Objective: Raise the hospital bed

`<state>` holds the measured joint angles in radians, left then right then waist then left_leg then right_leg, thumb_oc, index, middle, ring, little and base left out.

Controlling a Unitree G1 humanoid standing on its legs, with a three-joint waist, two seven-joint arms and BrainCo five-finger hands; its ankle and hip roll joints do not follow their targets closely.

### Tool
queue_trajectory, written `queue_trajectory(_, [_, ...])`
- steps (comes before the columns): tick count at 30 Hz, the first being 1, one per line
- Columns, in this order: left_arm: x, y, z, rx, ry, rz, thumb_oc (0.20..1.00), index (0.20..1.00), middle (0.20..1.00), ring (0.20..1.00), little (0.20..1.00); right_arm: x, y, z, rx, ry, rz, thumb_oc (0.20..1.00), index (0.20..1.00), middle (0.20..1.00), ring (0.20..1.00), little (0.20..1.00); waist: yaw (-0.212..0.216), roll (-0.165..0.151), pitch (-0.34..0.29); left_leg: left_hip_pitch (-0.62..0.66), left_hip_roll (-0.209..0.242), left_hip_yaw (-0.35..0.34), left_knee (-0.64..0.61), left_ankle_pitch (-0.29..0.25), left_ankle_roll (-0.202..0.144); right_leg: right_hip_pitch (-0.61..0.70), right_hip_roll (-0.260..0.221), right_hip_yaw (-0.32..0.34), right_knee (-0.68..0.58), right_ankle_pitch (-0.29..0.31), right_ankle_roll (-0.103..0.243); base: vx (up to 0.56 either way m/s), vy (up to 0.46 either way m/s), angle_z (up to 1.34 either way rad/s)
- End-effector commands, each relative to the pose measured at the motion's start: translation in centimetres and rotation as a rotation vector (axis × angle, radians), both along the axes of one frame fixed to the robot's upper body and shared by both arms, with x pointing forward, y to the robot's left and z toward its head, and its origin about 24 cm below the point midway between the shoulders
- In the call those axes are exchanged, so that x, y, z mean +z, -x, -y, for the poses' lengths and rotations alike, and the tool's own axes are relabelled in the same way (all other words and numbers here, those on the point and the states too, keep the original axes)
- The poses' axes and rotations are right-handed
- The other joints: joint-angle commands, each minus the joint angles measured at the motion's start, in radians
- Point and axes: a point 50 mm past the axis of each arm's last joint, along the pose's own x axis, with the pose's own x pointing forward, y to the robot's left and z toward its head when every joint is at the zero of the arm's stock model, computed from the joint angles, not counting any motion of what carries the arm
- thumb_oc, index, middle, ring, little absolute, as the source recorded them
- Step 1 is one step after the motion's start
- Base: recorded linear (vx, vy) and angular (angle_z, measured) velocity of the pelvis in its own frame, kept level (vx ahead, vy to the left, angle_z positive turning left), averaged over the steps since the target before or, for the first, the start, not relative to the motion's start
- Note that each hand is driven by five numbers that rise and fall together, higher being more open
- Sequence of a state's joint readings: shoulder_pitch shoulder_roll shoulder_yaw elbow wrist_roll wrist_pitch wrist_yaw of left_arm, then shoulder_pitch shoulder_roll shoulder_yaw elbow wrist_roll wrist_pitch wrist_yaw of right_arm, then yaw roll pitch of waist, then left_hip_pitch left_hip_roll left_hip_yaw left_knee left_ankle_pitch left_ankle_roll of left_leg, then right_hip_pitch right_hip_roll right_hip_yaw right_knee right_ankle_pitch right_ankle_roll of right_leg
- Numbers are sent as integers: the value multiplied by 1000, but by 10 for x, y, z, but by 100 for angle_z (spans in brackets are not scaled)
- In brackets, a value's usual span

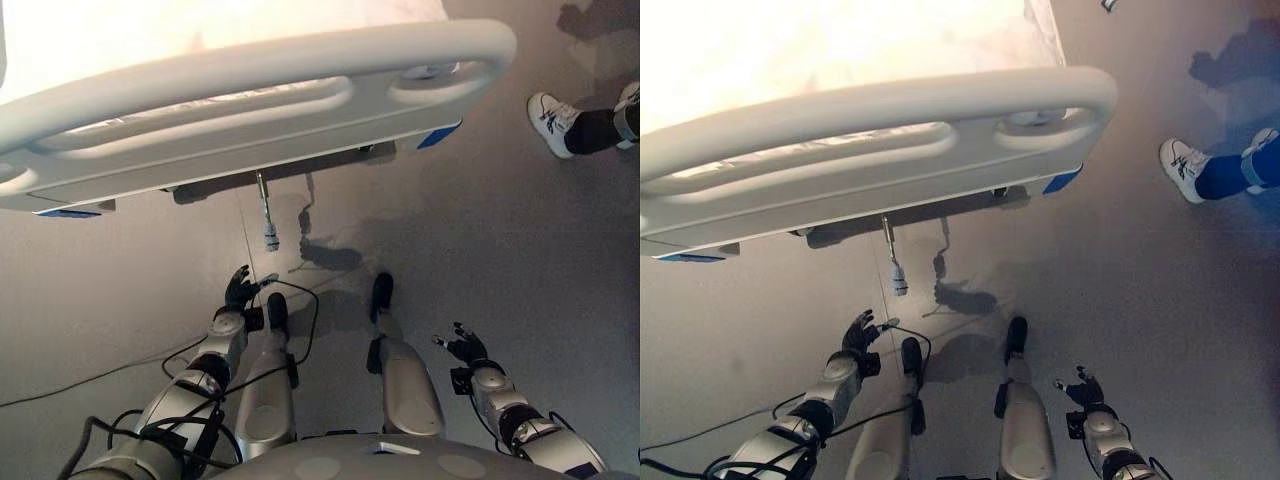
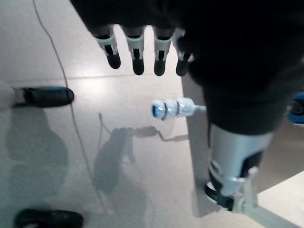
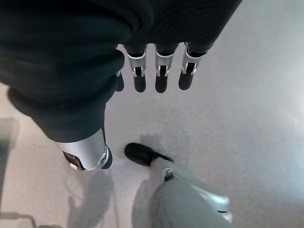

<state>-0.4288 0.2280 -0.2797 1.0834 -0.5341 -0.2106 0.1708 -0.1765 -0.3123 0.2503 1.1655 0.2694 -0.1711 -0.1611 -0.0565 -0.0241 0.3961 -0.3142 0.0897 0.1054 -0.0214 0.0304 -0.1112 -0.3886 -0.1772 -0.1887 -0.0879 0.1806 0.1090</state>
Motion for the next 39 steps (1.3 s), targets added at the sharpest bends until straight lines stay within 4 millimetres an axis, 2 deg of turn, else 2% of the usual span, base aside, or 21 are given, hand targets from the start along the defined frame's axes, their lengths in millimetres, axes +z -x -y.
queue_trajectory(1, [15,-14,-8,47,1,65,1000,1000,1000,1000,1000,1,2,6,-24,0,14,1000,1000,1000,1000,1000,-5,-18,4,-108,-64,-27,-62,144,74,-78,38,-7,26,63,15,-53,6,-1])
queue_trajectory(2, [25,-23,-7,35,-7,98,1000,1000,1000,1000,1000,2,1,8,-36,-4,25,1000,1000,1000,1000,1000,-9,-20,12,-129,-63,-26,-62,147,74,-101,38,-6,25,69,16,0,0,0])
queue_trajectory(4, [25,-23,-7,35,-7,98,1000,1000,1000,1000,1000,2,1,8,-36,-4,25,1000,1000,1000,1000,1000,-9,-20,11,-129,-63,-26,-62,147,74,-102,38,-6,25,69,16,0,0,0])
queue_trajectory(6, [49,-42,-6,35,-7,179,1000,1000,1000,1000,1000,5,-1,8,-60,-23,53,1000,1000,1000,1000,1000,-19,-25,23,-169,-64,-28,-63,154,75,-145,40,-4,24,78,17,-35,-2,-2])
queue_trajectory(16, [88,-68,-12,51,-11,291,1000,1000,1000,1000,1000,12,-13,3,-26,-40,119,1000,1000,1000,1000,1000,-32,-41,33,-225,-62,-35,-66,162,71,-198,43,-2,16,91,19,-2,0,0])
queue_trajectory(20, [95,-73,-12,55,-10,309,1000,1000,1000,1000,1000,13,-13,2,-20,-42,125,1000,1000,1000,1000,1000,-36,-44,35,-233,-64,-37,-66,162,71,-205,44,-3,16,93,20,0,0,0])
queue_trajectory(21, [102,-77,-15,68,-3,324,1000,1000,1000,1000,1000,13,-11,3,-15,-41,127,1000,1000,1000,1000,1000,-41,-49,37,-242,-63,-39,-66,163,71,-214,44,-5,15,95,20,0,0,0])
queue_trajectory(28, [120,-87,-27,111,2,357,1000,1000,1000,1000,1000,11,-8,3,-9,-46,117,1000,1000,1000,1000,1000,-50,-61,44,-265,-63,-44,-66,166,71,-236,49,0,11,103,21,0,0,0])
queue_trajectory(39, [135,-93,-38,145,0,377,1000,1000,1000,1000,1000,11,-8,2,-7,-58,127,1000,1000,1000,1000,1000,-61,-77,49,-290,-64,-48,-66,168,72,-263,54,-1,8,107,22,0,0,0])
